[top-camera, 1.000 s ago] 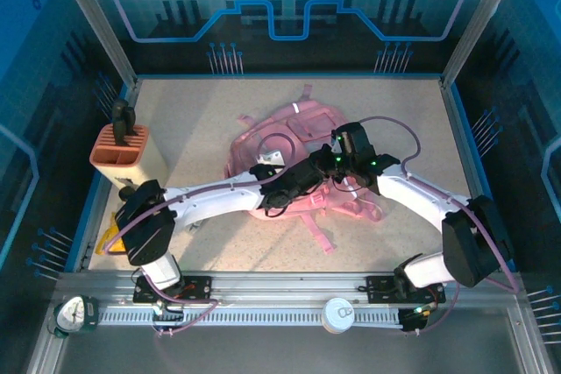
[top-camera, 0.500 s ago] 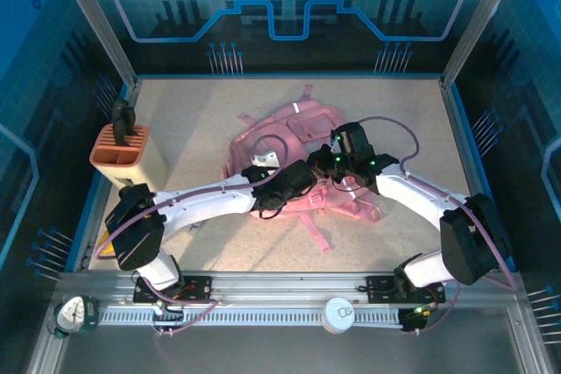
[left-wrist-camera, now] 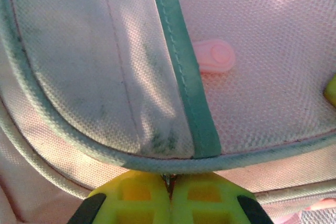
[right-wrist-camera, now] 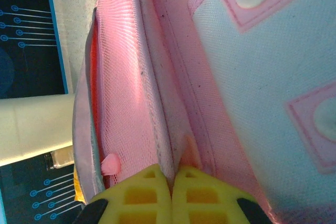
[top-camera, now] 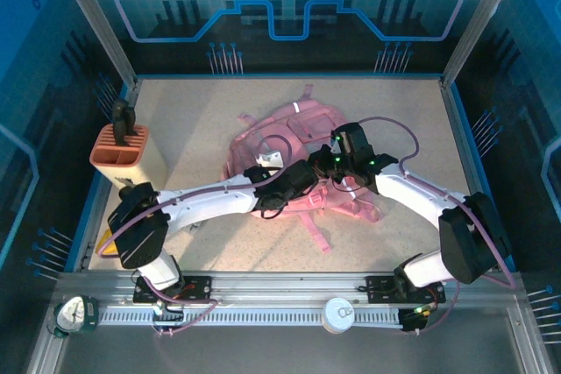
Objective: Pack the student bag
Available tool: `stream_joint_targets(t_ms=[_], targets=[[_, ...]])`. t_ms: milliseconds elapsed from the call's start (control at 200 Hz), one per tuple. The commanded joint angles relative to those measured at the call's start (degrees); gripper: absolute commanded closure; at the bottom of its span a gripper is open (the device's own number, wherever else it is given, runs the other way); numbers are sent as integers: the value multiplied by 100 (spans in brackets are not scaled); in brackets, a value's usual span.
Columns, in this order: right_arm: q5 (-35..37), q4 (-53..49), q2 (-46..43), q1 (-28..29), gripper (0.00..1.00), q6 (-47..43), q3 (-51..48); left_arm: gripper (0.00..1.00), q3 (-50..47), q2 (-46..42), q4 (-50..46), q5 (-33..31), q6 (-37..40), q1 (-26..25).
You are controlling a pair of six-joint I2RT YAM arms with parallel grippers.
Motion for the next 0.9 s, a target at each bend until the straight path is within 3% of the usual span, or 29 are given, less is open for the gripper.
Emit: stream_joint_targets(t_ms=[0,100,390,670,896], targets=[[-57,202,23,-71,100,-221,244,100,-231,-368,268,293,700,190],[0,-116,54,-117,100,-470,413,100,-440,-583,362,979,1381,453],[-57,-622,32,-328,100,-954,553,100,-983,-1143,411,1814,3118,1268],[-271,-961,234,-640,100,-1461,889,100,-936,-1000,1128,2865,3513,1381],[-364,-1787,840,-1045,97,-2162,1830,100,-559,-532,1487,3212,3160,1004]])
